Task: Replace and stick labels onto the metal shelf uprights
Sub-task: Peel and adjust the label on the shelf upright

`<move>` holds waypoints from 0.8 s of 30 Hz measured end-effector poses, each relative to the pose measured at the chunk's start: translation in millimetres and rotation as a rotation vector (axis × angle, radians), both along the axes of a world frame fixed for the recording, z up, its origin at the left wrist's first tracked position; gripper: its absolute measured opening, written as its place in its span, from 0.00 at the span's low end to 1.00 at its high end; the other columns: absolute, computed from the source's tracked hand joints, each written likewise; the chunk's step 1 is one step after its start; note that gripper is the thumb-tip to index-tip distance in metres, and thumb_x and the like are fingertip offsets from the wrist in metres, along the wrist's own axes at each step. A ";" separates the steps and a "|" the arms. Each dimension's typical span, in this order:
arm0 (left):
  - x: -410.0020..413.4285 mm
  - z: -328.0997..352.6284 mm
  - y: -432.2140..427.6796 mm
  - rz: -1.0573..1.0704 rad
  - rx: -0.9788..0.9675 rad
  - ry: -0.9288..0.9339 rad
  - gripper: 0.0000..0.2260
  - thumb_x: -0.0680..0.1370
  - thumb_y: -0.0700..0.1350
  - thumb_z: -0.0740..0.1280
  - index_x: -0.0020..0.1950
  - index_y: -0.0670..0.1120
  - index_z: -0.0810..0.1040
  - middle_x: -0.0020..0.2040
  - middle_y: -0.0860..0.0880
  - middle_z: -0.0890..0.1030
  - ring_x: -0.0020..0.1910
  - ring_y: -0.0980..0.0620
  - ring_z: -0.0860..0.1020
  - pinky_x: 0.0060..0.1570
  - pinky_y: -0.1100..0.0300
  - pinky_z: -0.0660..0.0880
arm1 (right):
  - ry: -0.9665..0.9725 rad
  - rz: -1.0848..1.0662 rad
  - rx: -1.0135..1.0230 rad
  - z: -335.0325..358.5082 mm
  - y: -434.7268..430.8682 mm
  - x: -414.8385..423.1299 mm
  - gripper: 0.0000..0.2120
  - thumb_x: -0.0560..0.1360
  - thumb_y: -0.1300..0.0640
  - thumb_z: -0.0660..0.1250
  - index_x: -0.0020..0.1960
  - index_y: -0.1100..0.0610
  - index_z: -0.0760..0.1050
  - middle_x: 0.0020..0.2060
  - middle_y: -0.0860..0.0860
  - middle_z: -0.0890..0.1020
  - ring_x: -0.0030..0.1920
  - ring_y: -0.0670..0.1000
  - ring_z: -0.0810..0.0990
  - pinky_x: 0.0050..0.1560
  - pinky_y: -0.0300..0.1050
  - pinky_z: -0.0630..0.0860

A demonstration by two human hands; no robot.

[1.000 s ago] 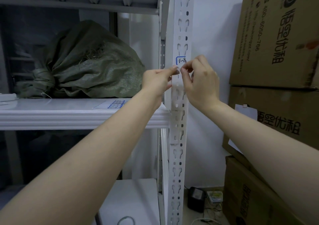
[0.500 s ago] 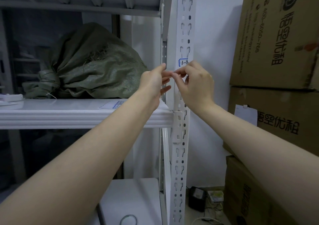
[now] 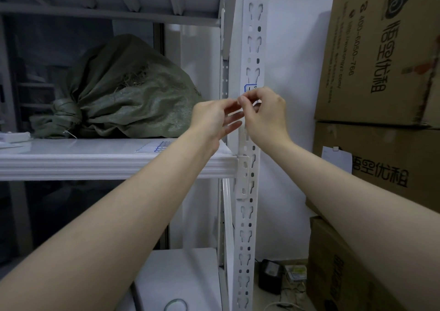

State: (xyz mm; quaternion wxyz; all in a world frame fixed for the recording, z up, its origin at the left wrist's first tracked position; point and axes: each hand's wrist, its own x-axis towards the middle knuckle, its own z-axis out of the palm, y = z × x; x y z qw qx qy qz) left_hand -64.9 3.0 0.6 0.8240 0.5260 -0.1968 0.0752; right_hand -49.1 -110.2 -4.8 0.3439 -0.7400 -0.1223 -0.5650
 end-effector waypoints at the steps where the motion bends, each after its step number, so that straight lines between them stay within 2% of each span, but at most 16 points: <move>1: -1.5 0.0 -1.0 -0.015 -0.022 -0.012 0.06 0.78 0.34 0.66 0.53 0.34 0.79 0.47 0.40 0.84 0.43 0.47 0.85 0.42 0.58 0.83 | -0.006 0.009 0.002 -0.1 0.6 -0.6 0.06 0.75 0.54 0.66 0.44 0.55 0.80 0.41 0.48 0.81 0.37 0.49 0.78 0.46 0.53 0.77; 3: -3.5 -0.6 -3.4 -0.018 -0.050 -0.046 0.08 0.78 0.33 0.66 0.56 0.33 0.77 0.45 0.40 0.84 0.39 0.49 0.85 0.41 0.59 0.83 | -0.027 0.014 0.004 0.2 1.7 -2.2 0.06 0.75 0.54 0.66 0.43 0.55 0.79 0.41 0.48 0.81 0.36 0.49 0.78 0.45 0.53 0.77; 6: -3.1 -1.9 -4.9 0.026 -0.094 -0.100 0.10 0.76 0.31 0.68 0.57 0.36 0.76 0.44 0.42 0.83 0.40 0.49 0.84 0.40 0.61 0.82 | -0.054 0.003 0.013 2.3 1.5 -4.8 0.05 0.74 0.54 0.67 0.42 0.54 0.80 0.41 0.47 0.81 0.36 0.48 0.78 0.44 0.52 0.78; 10: -3.7 -1.7 -6.9 0.093 -0.062 -0.130 0.05 0.76 0.30 0.67 0.49 0.37 0.80 0.44 0.40 0.84 0.43 0.47 0.85 0.39 0.62 0.82 | -0.139 -0.062 -0.037 2.6 0.5 -7.4 0.06 0.74 0.53 0.68 0.41 0.54 0.80 0.40 0.47 0.81 0.35 0.48 0.77 0.40 0.49 0.77; 13: -7.2 -1.2 -10.1 0.120 -0.077 -0.117 0.05 0.76 0.30 0.66 0.44 0.37 0.81 0.37 0.43 0.84 0.35 0.51 0.84 0.35 0.63 0.80 | -0.224 -0.173 -0.136 0.9 -1.1 -7.8 0.07 0.74 0.52 0.67 0.41 0.54 0.80 0.40 0.49 0.81 0.34 0.51 0.78 0.35 0.48 0.76; 16: -6.7 -0.4 -11.5 0.138 -0.087 -0.107 0.07 0.75 0.31 0.67 0.38 0.38 0.81 0.30 0.46 0.83 0.31 0.52 0.83 0.36 0.61 0.82 | -0.283 -0.272 -0.258 -3.5 -2.2 -7.2 0.08 0.74 0.54 0.66 0.39 0.56 0.79 0.39 0.50 0.79 0.31 0.54 0.77 0.29 0.46 0.74; 18: -3.3 -2.1 -11.5 0.138 -0.100 -0.102 0.06 0.74 0.31 0.69 0.38 0.38 0.81 0.32 0.44 0.84 0.32 0.50 0.83 0.39 0.59 0.82 | -0.283 -0.290 -0.298 -5.8 -3.1 -6.9 0.08 0.73 0.55 0.66 0.38 0.57 0.79 0.38 0.50 0.79 0.30 0.55 0.76 0.28 0.44 0.72; 21: 1.8 -5.7 -10.1 0.116 -0.121 -0.104 0.01 0.73 0.33 0.72 0.43 0.36 0.81 0.41 0.38 0.84 0.40 0.45 0.84 0.46 0.57 0.82 | -0.228 -0.201 -0.274 -5.3 -6.5 -6.2 0.08 0.74 0.54 0.67 0.38 0.55 0.81 0.36 0.49 0.79 0.31 0.52 0.76 0.30 0.42 0.70; 24: 8.7 -6.0 -6.6 0.062 -0.131 -0.089 0.04 0.73 0.32 0.72 0.47 0.34 0.81 0.45 0.36 0.84 0.44 0.44 0.84 0.48 0.58 0.82 | -0.194 -0.109 -0.267 -4.4 -12.8 -5.0 0.07 0.72 0.53 0.69 0.38 0.54 0.83 0.35 0.48 0.79 0.31 0.50 0.76 0.32 0.46 0.74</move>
